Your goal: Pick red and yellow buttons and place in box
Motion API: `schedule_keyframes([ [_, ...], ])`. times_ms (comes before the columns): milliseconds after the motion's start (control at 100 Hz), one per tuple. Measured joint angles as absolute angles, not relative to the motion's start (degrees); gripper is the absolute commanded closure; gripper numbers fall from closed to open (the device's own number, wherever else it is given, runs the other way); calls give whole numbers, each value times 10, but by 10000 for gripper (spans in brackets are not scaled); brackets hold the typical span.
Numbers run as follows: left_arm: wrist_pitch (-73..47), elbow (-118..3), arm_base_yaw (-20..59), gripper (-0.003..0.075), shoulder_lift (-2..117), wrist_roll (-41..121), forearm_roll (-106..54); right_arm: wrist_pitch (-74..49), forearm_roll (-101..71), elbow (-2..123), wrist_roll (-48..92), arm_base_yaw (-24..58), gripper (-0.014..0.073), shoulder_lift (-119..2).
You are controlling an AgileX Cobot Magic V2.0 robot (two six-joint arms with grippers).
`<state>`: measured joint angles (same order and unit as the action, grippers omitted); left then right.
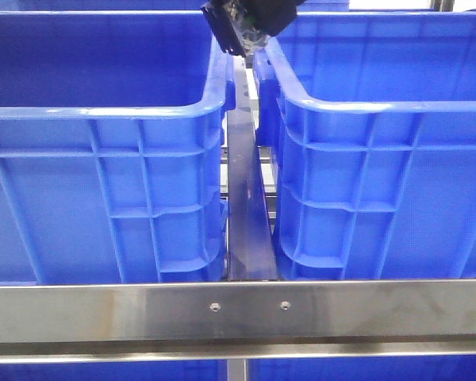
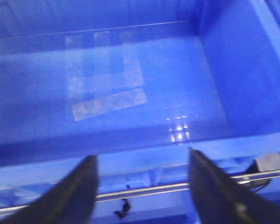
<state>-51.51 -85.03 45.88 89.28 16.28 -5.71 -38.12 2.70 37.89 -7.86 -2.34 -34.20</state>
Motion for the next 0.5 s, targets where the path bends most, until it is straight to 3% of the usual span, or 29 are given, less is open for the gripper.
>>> schedule_keyframes([
  [240,-515,-850,459,627,893,163,-57,-389,-56,435,-79,-9,69,-399],
  [500,-515,-850,459,627,893,163,-57,-410,-264,479,-9,45,69,-470],
])
